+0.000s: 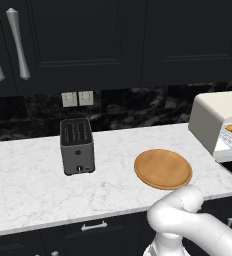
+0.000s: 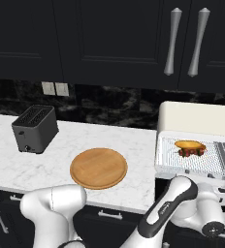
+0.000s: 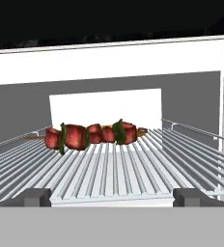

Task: Pick up the kebab skewer and baguette bread, and place them inside the toaster oven. Close the toaster oven door and start by setting the timer.

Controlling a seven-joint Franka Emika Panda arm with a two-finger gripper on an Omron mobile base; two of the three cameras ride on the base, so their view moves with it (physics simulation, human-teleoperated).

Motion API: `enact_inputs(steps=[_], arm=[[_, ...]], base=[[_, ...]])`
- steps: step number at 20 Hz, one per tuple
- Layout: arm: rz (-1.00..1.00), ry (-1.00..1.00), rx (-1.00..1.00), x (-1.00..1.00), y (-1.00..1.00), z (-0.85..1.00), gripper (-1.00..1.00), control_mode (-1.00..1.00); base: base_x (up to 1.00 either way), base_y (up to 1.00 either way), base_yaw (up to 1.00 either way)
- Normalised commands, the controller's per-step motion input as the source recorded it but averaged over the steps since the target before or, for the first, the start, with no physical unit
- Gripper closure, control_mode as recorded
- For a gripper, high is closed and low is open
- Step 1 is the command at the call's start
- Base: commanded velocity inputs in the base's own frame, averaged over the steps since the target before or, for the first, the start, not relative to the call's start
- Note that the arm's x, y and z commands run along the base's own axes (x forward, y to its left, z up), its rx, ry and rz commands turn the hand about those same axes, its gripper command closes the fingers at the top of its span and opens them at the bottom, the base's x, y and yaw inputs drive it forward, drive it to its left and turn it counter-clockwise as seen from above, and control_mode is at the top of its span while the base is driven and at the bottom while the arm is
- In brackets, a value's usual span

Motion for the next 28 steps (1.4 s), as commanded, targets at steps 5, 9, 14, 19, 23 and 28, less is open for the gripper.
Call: enact_inputs(steps=[5, 9, 14, 19, 23, 28], arm=[[0.0, 0.0, 0.0, 0.26, 0.03, 0.0, -1.0, -1.0], [0.0, 0.0, 0.0, 0.26, 0.01, 0.0, -1.0, -1.0], [0.0, 0.0, 0.0, 0.25, 0.0, 0.0, -1.0, -1.0], [0.0, 0.0, 0.0, 0.25, 0.0, 0.0, -1.0, -1.0], [0.0, 0.0, 0.0, 0.24, 0.0, 0.0, -1.0, -1.0], [0.0, 0.0, 0.0, 0.25, 0.0, 0.0, -1.0, -1.0]], base=[[0.0, 0.0, 0.0], [0.0, 0.0, 0.0], [0.0, 0.0, 0.0], [0.0, 0.0, 0.0], [0.0, 0.0, 0.0], [0.0, 0.0, 0.0]])
